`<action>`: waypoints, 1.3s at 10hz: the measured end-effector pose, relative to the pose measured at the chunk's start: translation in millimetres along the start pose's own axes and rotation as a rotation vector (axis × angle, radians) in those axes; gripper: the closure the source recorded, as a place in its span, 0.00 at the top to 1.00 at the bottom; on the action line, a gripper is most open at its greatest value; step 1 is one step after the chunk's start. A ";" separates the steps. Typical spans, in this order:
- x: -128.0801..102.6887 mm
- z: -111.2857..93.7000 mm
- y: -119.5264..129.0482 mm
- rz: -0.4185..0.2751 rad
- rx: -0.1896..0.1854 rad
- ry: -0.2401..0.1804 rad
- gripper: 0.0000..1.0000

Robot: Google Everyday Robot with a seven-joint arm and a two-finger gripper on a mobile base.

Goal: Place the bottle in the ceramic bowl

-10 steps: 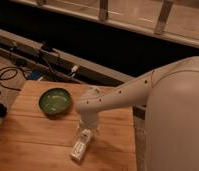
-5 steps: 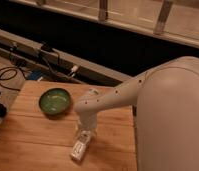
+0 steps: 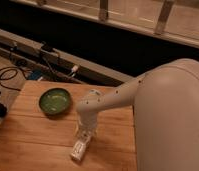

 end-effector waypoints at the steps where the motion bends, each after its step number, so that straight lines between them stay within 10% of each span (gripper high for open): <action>1: -1.6 9.6 1.7 -0.003 -0.005 0.019 0.65; 8: -12.9 4.0 1.1 -0.027 0.007 -0.003 0.05; 13: -87.9 -62.5 6.4 -0.071 0.016 -0.120 0.00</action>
